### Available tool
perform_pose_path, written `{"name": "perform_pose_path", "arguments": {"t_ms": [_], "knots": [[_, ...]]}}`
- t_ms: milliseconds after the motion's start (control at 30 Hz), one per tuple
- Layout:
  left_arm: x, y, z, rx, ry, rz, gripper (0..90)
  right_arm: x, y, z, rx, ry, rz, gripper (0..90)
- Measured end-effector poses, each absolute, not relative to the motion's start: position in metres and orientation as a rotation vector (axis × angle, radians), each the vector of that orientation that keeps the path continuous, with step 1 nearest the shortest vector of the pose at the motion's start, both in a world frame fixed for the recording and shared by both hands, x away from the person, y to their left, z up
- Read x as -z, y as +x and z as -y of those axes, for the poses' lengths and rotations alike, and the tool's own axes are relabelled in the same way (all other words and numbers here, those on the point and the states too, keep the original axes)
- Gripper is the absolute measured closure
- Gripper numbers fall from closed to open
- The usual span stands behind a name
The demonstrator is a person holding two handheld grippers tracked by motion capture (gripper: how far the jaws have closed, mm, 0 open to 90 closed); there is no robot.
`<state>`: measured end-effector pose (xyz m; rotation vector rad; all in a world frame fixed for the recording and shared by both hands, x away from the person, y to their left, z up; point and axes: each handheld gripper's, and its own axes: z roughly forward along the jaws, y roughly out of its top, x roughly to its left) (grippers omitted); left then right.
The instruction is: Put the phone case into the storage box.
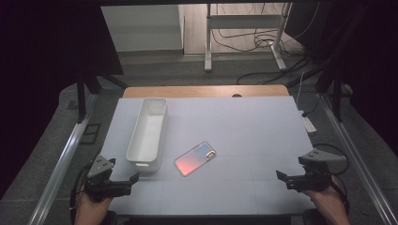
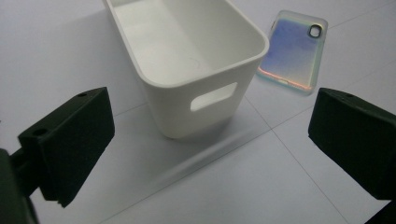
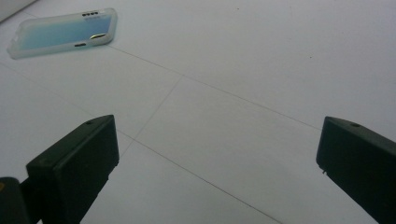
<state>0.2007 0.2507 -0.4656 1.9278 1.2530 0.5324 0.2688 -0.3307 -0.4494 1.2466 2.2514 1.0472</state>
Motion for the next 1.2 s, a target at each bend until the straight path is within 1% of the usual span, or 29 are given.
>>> {"name": "perform_pose_path", "arguments": {"t_ms": [200,1200], "knots": [[0.4656,0.2007,-0.2496,-0.542,1.937,-1.250,1.2,0.4496,0.2689,0.3305,-1.038,1.251,-2.256,0.0],[0.4663,0.2007,-0.2536,-0.487,1.921,-1.217,0.9,0.4500,0.2728,0.3233,-1.022,1.228,-2.311,0.0]]}}
